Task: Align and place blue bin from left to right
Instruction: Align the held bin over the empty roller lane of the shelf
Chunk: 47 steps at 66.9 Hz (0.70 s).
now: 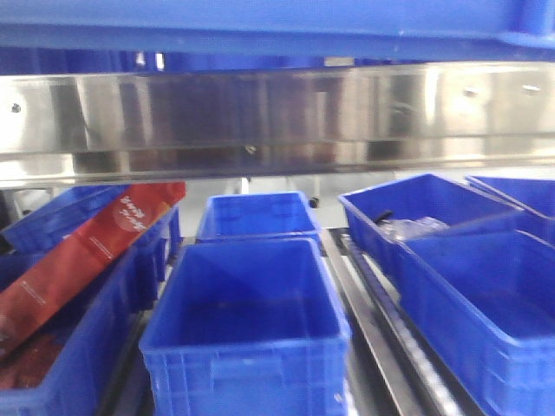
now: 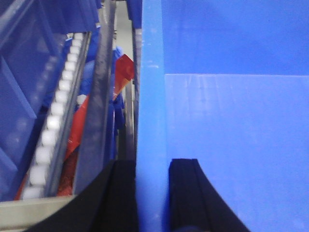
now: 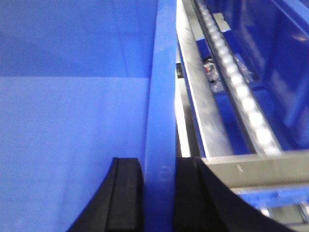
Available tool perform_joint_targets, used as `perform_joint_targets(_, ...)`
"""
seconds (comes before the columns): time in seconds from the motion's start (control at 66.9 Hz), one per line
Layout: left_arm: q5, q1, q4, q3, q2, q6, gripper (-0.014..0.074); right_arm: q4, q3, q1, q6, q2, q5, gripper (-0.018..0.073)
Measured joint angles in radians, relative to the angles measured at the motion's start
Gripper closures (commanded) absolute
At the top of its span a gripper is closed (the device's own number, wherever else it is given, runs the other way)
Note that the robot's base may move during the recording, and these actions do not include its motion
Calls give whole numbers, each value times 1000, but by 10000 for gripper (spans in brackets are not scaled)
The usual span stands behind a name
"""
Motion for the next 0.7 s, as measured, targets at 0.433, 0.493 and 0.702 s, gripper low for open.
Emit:
perform_joint_targets(0.433, 0, 0, 0, 0, 0, 0, 707, 0, 0, 0, 0, 0, 0, 629)
perform_joint_targets(0.493, 0, 0, 0, 0, 0, 0, 707, 0, 0, 0, 0, 0, 0, 629)
perform_joint_targets(0.702, 0, 0, 0, 0, 0, 0, 707, 0, 0, 0, 0, 0, 0, 629)
